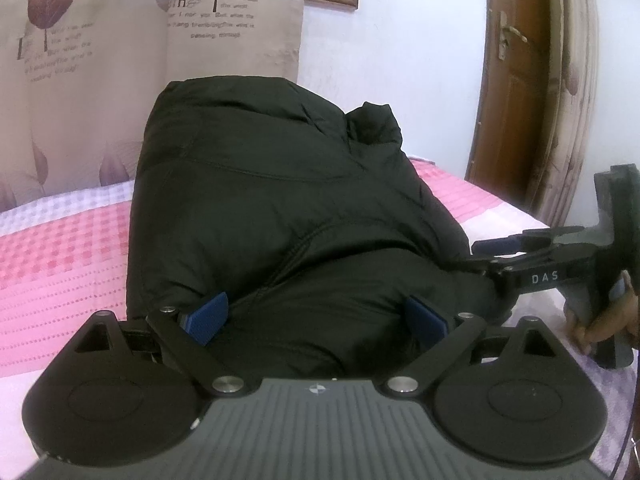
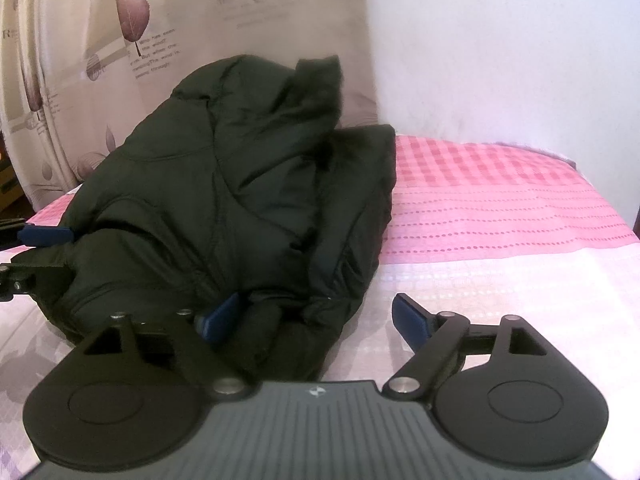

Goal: Fold large clothes

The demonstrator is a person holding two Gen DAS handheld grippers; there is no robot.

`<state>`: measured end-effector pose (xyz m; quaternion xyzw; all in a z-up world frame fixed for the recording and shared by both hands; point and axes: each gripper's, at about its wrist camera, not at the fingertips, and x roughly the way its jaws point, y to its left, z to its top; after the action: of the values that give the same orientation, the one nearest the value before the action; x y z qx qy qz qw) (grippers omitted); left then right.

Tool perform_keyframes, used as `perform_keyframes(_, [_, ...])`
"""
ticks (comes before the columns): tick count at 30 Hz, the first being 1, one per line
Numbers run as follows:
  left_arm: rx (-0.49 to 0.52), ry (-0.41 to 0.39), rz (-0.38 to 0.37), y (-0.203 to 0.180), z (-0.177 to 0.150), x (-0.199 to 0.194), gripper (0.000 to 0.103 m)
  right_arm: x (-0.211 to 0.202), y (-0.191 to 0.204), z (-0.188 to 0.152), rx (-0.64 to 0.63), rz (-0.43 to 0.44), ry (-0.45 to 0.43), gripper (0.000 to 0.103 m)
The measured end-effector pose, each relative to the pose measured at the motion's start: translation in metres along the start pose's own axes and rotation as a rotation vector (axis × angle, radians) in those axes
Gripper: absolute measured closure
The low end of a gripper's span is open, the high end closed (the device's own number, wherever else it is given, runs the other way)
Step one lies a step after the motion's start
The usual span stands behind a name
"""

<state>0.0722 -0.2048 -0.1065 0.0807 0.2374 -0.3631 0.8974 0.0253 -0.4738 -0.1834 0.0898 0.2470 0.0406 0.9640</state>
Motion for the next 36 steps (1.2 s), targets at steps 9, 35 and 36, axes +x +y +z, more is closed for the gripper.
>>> perform_keyframes(9, [-0.098,-0.025,-0.068,0.024,0.007,-0.020,0.027,0.002,-0.003,0.001,0.014,0.005,0.012,0.016])
perform_keyframes(35, [-0.209,0.001,-0.389,0.002,0.016,0.064,0.072,-0.034,0.006,0.095,-0.060,0.123,-0.217,0.030])
perform_keyframes(36, [-0.205,0.001,-0.385,0.001,0.014,0.064,0.072,-0.028,0.020,0.111,-0.117,0.153,-0.221,0.030])
